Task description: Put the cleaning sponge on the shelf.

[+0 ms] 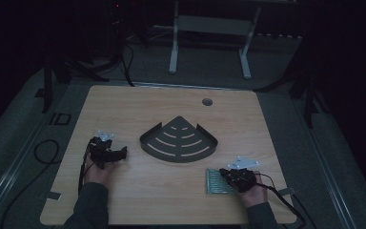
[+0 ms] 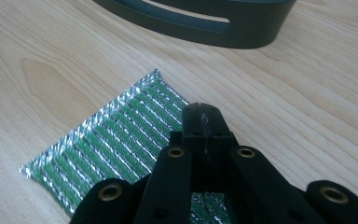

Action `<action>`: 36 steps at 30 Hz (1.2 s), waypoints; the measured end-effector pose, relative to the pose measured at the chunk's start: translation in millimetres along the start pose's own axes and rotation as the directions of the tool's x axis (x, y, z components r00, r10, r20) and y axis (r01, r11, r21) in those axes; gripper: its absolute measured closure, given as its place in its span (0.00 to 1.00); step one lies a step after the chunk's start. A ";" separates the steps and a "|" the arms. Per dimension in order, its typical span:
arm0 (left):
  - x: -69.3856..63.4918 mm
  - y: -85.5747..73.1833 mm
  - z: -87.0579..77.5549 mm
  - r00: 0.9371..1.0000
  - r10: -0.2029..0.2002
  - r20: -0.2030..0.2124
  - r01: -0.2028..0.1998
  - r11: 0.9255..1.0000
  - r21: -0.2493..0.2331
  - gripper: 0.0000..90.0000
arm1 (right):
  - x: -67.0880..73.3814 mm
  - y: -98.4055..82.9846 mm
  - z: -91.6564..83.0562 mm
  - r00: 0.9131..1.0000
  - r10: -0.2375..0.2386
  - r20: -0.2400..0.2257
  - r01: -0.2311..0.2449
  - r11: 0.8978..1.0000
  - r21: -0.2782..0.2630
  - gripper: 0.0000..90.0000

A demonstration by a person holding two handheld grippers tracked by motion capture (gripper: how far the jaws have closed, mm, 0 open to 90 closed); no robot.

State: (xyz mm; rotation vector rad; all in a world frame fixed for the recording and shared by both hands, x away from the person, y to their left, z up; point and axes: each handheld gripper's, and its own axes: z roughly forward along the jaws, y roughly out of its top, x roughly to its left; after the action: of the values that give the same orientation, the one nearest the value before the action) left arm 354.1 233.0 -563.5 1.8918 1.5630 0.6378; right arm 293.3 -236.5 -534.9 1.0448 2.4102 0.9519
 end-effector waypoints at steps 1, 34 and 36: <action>0.0 0.0 0.0 1.000 0.000 0.000 0.000 1.000 0.000 0.15 | -0.7 -0.4 -0.2 1.000 0.003 0.001 -0.003 1.000 0.001 1.00; -0.1 1.1 1.1 1.000 0.001 0.001 -0.001 1.000 0.000 0.15 | -40.6 -7.4 -23.2 0.981 0.123 0.148 -0.122 0.992 -0.015 0.96; -0.1 1.1 1.1 1.000 0.001 0.001 -0.001 1.000 0.000 0.15 | -44.8 -4.6 -27.6 0.982 0.118 0.149 -0.117 0.993 -0.017 0.94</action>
State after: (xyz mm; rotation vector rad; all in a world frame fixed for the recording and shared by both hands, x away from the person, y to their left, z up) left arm 355.6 232.7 -563.5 1.8930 1.5608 0.6373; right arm 306.0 -284.4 -516.3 1.2219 2.2424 0.8859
